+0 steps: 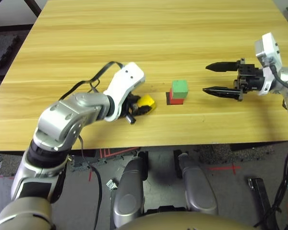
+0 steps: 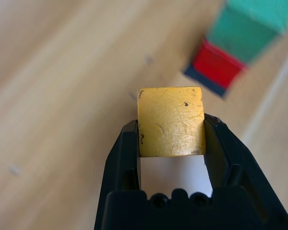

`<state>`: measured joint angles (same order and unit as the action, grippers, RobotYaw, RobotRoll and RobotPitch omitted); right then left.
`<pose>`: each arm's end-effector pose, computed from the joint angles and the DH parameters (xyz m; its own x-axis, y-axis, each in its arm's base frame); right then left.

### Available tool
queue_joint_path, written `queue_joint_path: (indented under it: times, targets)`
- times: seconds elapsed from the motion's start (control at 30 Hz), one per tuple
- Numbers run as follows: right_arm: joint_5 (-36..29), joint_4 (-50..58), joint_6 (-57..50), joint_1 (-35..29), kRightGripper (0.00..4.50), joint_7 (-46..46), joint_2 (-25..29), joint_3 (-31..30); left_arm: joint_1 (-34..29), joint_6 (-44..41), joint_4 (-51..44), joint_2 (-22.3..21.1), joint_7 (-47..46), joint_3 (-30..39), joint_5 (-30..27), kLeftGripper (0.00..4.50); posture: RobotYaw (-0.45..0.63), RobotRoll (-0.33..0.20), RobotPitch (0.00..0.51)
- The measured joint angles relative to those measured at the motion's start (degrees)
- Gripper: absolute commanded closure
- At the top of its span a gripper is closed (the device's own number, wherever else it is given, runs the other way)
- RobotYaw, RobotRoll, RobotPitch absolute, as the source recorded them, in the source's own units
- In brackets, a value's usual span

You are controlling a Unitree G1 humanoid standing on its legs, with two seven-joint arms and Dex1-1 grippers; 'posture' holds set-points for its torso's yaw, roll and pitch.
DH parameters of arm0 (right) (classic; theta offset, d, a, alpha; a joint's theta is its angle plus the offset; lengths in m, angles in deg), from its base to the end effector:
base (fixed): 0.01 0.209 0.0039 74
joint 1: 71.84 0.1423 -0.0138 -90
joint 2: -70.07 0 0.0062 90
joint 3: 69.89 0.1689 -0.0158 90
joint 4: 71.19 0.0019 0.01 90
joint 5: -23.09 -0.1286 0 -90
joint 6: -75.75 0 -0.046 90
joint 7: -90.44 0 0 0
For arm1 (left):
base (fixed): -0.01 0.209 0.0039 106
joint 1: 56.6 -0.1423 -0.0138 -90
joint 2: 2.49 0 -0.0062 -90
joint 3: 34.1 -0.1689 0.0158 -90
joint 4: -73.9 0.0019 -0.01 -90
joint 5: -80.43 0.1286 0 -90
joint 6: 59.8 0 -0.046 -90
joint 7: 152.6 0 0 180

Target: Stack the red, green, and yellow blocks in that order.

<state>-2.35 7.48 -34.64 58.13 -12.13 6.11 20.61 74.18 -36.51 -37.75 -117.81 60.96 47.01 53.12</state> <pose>0.2803 -0.2487 0.2278 0.2937 0.9378 -0.1852 -0.9410 0.2497 -0.2283 0.2422 0.1761 0.2350 0.6629 -0.5990 -0.4492 0.7333 0.6406 0.2279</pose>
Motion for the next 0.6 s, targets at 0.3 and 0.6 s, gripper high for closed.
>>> queue_joint_path:
  times: [0.3,0.6]
  targets:
    - [0.06,-0.14,0.02,0.48,0.00,0.54,0.56,0.00,5.18,13.84,13.03,-6.60,11.24,-1.22,5.64,2.59,0.30,0.120,0.239]
    - [0.63,-0.65,0.08,1.71,0.00,1.12,1.56,-0.02,17.82,17.41,21.02,-3.87,21.82,-3.69,7.14,2.59,0.31,0.116,0.229]
